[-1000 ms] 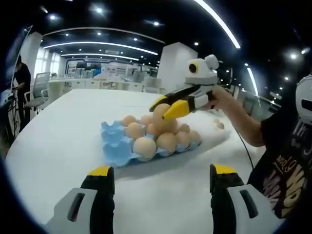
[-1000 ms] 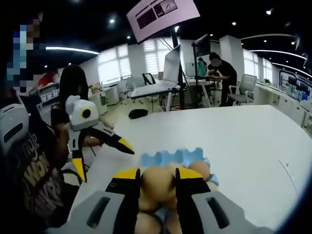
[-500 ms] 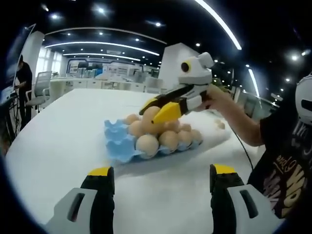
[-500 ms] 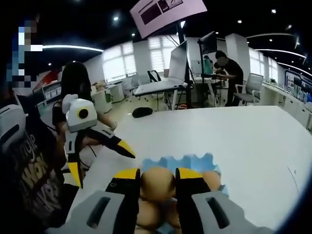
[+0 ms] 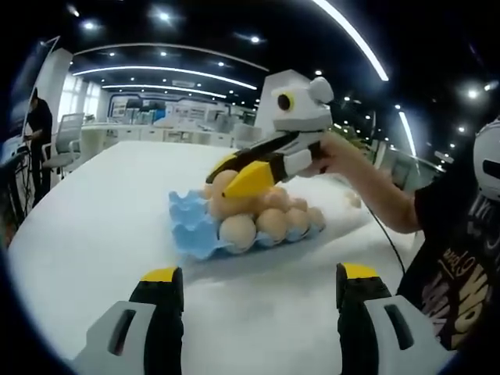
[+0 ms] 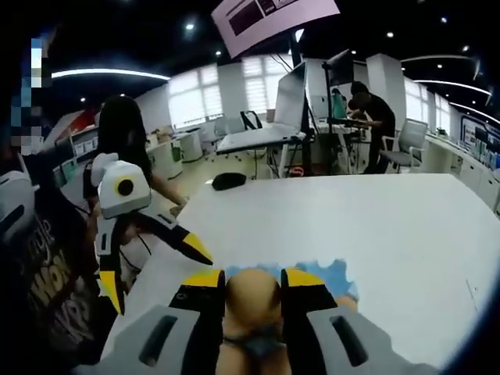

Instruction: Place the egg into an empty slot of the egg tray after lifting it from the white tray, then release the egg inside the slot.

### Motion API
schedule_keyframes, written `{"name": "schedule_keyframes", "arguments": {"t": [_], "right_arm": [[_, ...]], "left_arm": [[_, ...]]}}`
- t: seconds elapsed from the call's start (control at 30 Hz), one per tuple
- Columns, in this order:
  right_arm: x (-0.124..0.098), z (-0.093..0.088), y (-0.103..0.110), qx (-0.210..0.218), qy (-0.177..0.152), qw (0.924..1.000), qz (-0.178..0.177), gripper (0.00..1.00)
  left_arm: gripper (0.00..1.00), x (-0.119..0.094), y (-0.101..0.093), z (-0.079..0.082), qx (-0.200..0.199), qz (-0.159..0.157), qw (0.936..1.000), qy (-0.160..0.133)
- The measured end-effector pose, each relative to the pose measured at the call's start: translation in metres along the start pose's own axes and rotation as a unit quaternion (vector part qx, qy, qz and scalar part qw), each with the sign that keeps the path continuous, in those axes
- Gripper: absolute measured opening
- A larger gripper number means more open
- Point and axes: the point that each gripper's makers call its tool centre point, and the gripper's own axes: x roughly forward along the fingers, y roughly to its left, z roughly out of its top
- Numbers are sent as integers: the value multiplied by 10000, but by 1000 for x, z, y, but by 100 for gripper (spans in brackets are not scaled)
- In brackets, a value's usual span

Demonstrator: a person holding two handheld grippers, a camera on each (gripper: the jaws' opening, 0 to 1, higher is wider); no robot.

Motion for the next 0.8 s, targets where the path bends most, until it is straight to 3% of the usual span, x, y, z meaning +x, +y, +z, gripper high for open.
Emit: {"name": "schedule_keyframes", "arguments": {"t": [0.33,0.8], "right_arm": [[19,1,0,27,72,9999,98,29],[40,4,-7,459,17,9982,389,27]], "left_arm": [[81,-3,2,-1,-28,53,10000,-14],[81,-4,1,-1,-49,56,10000,-35]]}}
